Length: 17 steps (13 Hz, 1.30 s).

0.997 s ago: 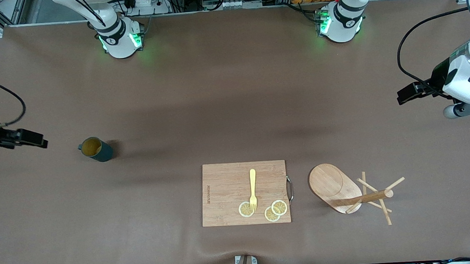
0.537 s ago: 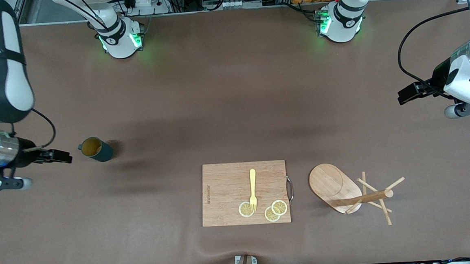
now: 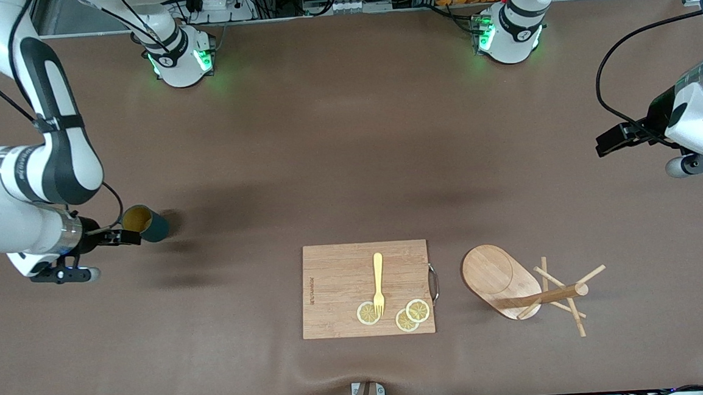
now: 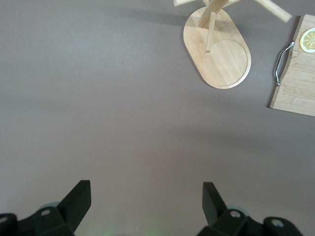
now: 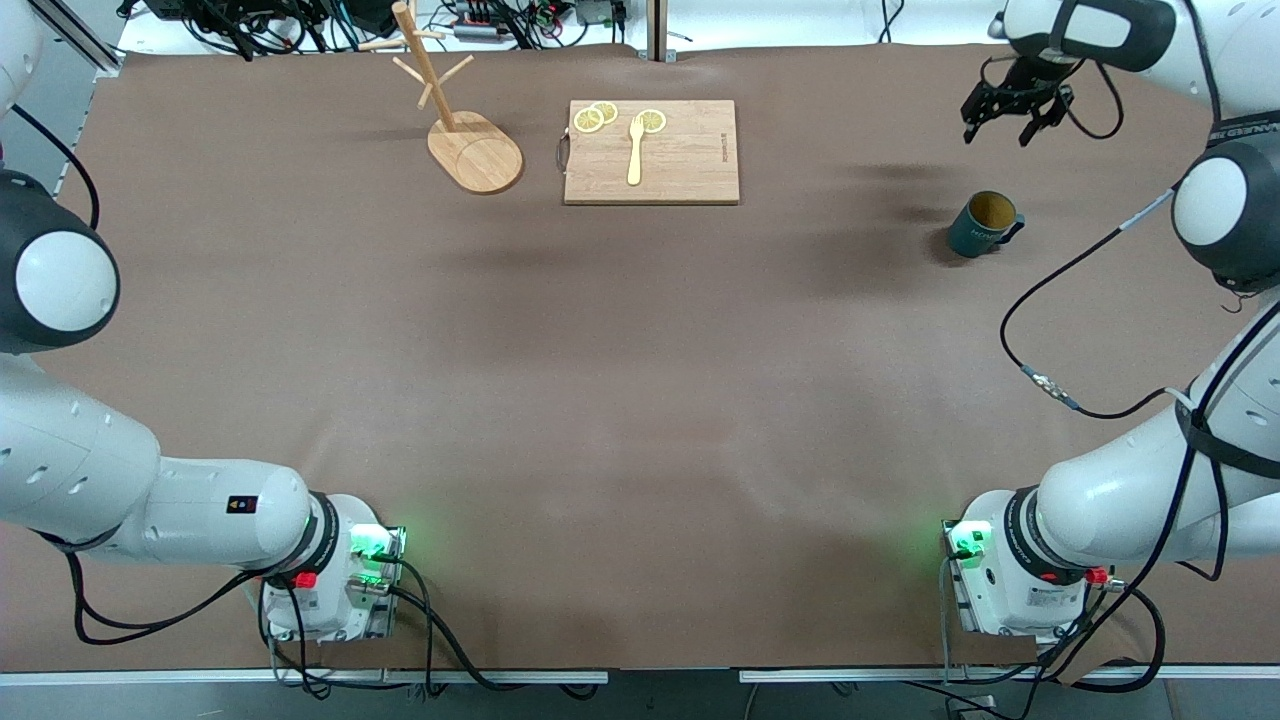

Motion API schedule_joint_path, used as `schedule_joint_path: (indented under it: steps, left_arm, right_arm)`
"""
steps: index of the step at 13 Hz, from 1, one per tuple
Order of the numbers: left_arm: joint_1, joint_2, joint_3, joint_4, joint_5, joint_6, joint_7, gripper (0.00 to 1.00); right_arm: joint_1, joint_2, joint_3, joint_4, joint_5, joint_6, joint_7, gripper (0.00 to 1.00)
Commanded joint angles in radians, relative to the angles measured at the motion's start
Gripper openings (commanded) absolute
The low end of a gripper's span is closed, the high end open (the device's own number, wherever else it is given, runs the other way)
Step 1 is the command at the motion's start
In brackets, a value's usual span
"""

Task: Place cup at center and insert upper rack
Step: 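Close the right gripper on the teal mug's rim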

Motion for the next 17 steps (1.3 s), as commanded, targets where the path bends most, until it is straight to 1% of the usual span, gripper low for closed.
schedule_joint_path:
  steps: [1, 5, 8, 13, 14, 15, 16, 17]
  left_arm:
    - [0.006, -0.002, -0.003, 0.009, 0.002, 0.002, -0.002, 1.0]
    - [0.004, -0.002, -0.003, 0.009, 0.002, 0.01, -0.002, 1.0]
    - [0.003, 0.0, -0.001, 0.009, 0.002, 0.01, -0.002, 1.0]
    - [0.003, 0.0, -0.003, 0.008, 0.002, 0.01, -0.002, 1.0]
    - [0.003, 0.0, -0.002, 0.008, 0.002, 0.01, -0.002, 1.0]
    - [0.003, 0.0, -0.001, 0.006, 0.002, 0.01, -0.002, 1.0]
    - [0.003, 0.0, -0.001, 0.008, 0.004, 0.01, -0.002, 1.0]
    - [0.004, 0.0, -0.001, 0.008, 0.004, 0.01, -0.002, 1.0]
  right_arm:
    - [0.001, 0.027, 0.008, -0.013, 0.013, 0.007, -0.011, 1.0]
    - [0.0, 0.051, 0.015, -0.058, 0.016, 0.006, -0.009, 1.0]
    - [0.001, 0.074, 0.015, -0.059, 0.016, 0.003, -0.008, 1.0]
    - [0.001, 0.084, 0.015, -0.084, 0.018, -0.006, -0.006, 1.0]
    - [0.001, 0.085, 0.015, -0.088, 0.018, -0.008, -0.006, 0.97]
    - [0.001, 0.084, 0.015, -0.098, 0.018, -0.008, -0.006, 0.97]
    - [0.001, 0.082, 0.018, -0.093, 0.018, -0.006, -0.005, 1.0]
    - [-0.002, 0.078, 0.029, -0.087, 0.018, -0.008, -0.002, 1.0]
